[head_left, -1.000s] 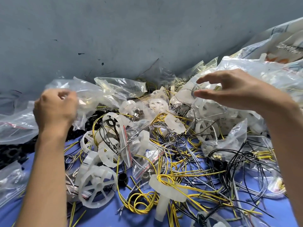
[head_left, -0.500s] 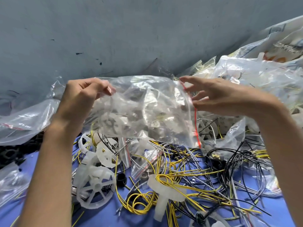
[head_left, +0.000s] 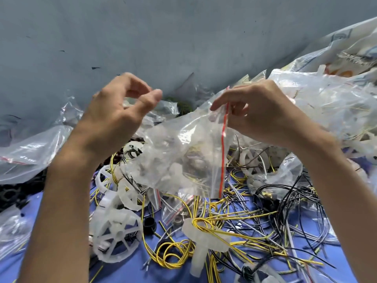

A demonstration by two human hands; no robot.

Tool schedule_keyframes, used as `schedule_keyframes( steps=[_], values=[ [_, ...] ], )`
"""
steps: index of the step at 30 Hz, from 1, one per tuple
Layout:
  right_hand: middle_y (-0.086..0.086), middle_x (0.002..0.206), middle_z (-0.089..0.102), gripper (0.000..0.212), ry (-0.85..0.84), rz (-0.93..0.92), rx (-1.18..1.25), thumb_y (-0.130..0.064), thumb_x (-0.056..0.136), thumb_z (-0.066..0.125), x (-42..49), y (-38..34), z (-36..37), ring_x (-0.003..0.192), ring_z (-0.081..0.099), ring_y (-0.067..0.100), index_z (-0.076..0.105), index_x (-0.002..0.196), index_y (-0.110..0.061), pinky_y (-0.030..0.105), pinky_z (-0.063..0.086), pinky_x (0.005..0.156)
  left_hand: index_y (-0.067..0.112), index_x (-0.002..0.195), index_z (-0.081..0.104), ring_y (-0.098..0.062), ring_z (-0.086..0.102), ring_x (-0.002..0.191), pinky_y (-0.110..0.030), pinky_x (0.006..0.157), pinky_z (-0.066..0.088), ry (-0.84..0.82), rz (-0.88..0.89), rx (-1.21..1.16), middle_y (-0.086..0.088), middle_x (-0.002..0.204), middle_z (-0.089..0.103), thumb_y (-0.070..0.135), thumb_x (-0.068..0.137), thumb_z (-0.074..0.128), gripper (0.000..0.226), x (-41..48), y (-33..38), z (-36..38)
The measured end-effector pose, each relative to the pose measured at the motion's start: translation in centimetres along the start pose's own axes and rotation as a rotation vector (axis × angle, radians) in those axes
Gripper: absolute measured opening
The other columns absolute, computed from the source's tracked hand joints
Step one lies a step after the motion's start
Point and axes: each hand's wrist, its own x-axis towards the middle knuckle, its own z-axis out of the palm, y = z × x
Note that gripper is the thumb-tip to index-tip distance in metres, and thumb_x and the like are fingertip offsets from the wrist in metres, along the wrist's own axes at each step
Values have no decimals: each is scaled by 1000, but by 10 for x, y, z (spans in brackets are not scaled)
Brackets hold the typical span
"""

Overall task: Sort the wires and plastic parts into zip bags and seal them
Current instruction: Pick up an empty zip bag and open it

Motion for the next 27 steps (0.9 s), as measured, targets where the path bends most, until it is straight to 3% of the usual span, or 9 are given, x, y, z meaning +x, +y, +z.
schedule_keyframes(
  steps=[4, 7, 10, 16, 19, 24, 27],
  values=[
    [-23, 56, 45, 20, -14, -6, 10, -31, 77, 68, 1, -6, 5, 54, 46, -7, 75, 94, -24, 23, 40, 60, 38, 90, 55, 12, 57, 98, -3, 76, 42, -220, 111, -60, 19, 110, 60, 69, 64, 56, 41, -12, 29, 14],
    [-24, 52, 41, 26, -3, 5, 17, -38, 75, 56, 0, -11, 5, 50, 44, -7, 73, 93, -28, 22, 38, 57, 36, 101, 51, 2, 52, 109, -23, 95, 45, -293, 181, 112, 12, 114, 55, 64, 64, 63, 48, -19, 36, 32],
    [-15, 51, 46, 17, -18, 16, -10, -26, 78, 66, -2, -14, 6, 51, 46, 1, 70, 95, -28, 31, 46, 57, 25, 108, 50, -7, 49, 111, -31, 97, 42, -314, 219, 194, 5, 114, 54, 46, 66, 62, 48, -20, 36, 43],
    [-12, 53, 50, 30, -17, 79, -23, -18, 75, 61, -2, -14, 4, 56, 49, 13, 67, 102, -27, 36, 51, 64, 22, 100, 49, -9, 51, 105, -30, 90, 42, -176, 270, 201, 2, 110, 56, 11, 71, 56, 32, -19, 36, 50],
    [-10, 56, 52, 35, -24, 84, -29, -17, 76, 60, -2, -14, 2, 58, 49, 15, 62, 109, -26, 37, 51, 63, 27, 93, 48, -8, 50, 95, -34, 82, 43, -115, 298, 195, 3, 103, 55, -6, 71, 50, 40, -19, 36, 52],
    [-5, 59, 56, 48, -34, 106, -14, -17, 74, 58, -2, -15, 0, 59, 51, 20, 50, 120, -30, 39, 52, 65, 23, 75, 70, -20, 55, 102, -40, 82, 46, -69, 319, 233, 1, 105, 62, -13, 69, 44, 45, -15, 30, 45],
    [-7, 60, 57, 51, -42, 113, -1, -16, 75, 59, -3, -16, -1, 60, 53, 15, 48, 122, -31, 38, 52, 66, 23, 84, 74, -22, 56, 100, -40, 85, 47, 22, 233, 298, 2, 102, 66, 0, 75, 45, 37, -14, 25, 42]
  ],
)
